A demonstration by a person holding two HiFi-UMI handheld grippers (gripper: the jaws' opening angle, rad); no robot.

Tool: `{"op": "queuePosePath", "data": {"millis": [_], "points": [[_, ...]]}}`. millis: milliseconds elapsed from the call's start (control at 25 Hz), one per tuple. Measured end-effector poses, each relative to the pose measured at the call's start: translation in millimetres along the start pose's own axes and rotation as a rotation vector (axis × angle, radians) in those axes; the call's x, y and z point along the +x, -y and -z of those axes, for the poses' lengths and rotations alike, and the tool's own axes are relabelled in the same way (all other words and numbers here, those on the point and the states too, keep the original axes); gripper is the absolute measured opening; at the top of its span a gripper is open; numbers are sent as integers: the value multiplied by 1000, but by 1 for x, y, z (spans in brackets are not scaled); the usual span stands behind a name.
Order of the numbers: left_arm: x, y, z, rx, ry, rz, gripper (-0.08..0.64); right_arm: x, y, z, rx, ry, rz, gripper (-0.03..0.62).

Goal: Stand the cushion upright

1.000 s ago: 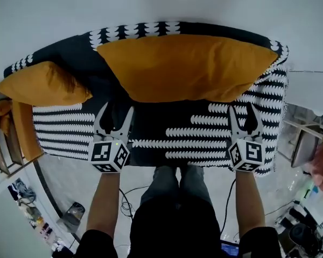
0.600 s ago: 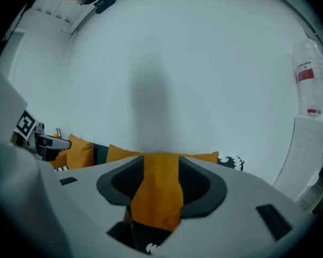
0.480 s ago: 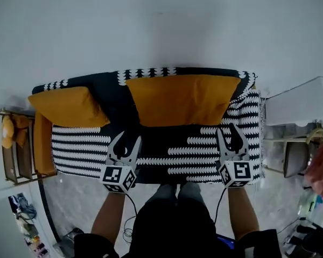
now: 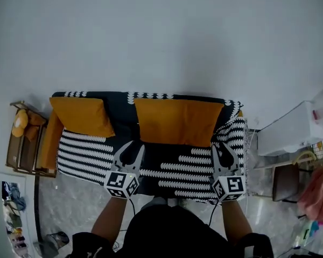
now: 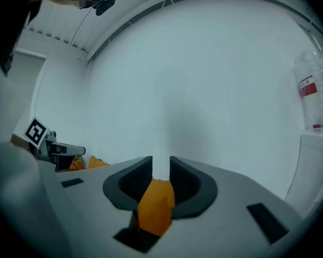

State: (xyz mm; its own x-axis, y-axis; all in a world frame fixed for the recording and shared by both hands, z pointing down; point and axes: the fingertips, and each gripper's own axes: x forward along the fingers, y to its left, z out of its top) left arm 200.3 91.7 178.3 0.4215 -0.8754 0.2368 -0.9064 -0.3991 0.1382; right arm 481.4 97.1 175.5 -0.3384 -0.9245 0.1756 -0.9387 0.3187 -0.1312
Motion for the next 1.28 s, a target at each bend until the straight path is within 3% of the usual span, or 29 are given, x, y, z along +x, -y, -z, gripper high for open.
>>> {"op": "queuePosePath", "data": {"millis": [200,400,600,840,1280], "points": [[-13,39,-20,0,57,-16,111,-31,20,-21,3,45,-2,98],[-23,68,-29,13,60,-43,71,-57,32,-38,-3,87,-9,86],[-31,92,-36,13,90,-13,57,-80,46,-34,-2,81,-4,76],[-47,93,-42,-8,118,-32,54,-88,34,-35,10,98,-54,31],[-58,102,-34,-15,132,-17,54,-87,15,-29,10,81,-128,29]]}}
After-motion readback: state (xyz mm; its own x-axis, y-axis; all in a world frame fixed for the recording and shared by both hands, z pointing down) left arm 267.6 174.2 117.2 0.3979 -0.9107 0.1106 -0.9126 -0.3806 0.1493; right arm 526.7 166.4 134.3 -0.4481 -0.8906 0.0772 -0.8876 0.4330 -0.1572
